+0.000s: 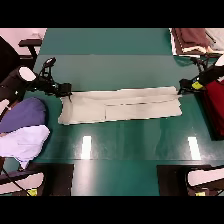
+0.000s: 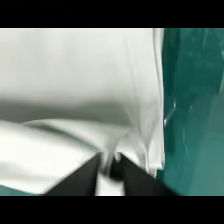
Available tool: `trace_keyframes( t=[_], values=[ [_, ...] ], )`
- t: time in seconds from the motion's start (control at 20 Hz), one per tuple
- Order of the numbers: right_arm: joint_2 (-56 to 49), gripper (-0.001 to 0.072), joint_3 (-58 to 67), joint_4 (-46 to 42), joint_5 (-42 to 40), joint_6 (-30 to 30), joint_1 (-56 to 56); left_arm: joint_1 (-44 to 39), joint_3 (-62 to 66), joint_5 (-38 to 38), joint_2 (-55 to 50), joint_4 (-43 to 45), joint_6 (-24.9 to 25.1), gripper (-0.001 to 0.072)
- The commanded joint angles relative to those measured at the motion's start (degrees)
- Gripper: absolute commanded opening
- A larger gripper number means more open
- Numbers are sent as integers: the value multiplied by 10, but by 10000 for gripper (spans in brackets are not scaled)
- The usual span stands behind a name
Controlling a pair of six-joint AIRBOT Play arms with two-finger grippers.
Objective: Fold the shirts.
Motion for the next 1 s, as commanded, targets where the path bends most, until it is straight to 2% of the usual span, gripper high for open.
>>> trace_keyframes(
  t=[0.0, 0.05, 0.1, 0.2, 0.25, 0.3, 0.35, 0.55, 0.7, 0.75, 0.85, 0.9, 0.95],
  values=[
    [-39, 399, 57, 55, 4, -22, -8, 0, 17, 8, -10, 0, -9, 503],
    [-37, 417, 63, 64, 13, -36, -16, 0, 27, -6, -10, 0, -9, 503],
    [-31, 473, 61, 67, 21, -46, -30, 0, 37, -21, -10, -1, -9, 502],
    [-11, 502, 28, 67, 21, -51, -68, 0, 46, -43, -10, -15, -8, 501],
    [-5, 536, 6, 68, 22, -52, -90, -1, 45, -46, -10, -22, -9, 441],
    [-1, 536, -18, 73, 23, -52, -110, -1, 45, -46, -10, -31, -5, 166],
    [-2, 537, -43, 94, 24, -59, -132, -1, 45, -43, -10, -47, 8, 40],
    [-11, 536, -133, 163, 5, -92, -163, -3, 45, -31, -11, -119, 16, 27],
    [-31, 530, -167, 212, -26, -108, -140, -41, 45, -11, -15, -116, 14, 26],
    [-37, 515, -172, 228, -38, -110, -129, -63, 45, 4, -20, -116, 12, 26],
    [-49, 401, -173, 231, -51, -110, -104, -101, 45, 38, -37, -118, -8, 26],
    [-49, 285, -173, 231, -52, -119, -93, -120, 45, 52, -47, -120, -20, 26],
    [-45, 135, -172, 231, -52, -131, -86, -141, 46, 63, -60, -120, -20, 25]
  ],
)
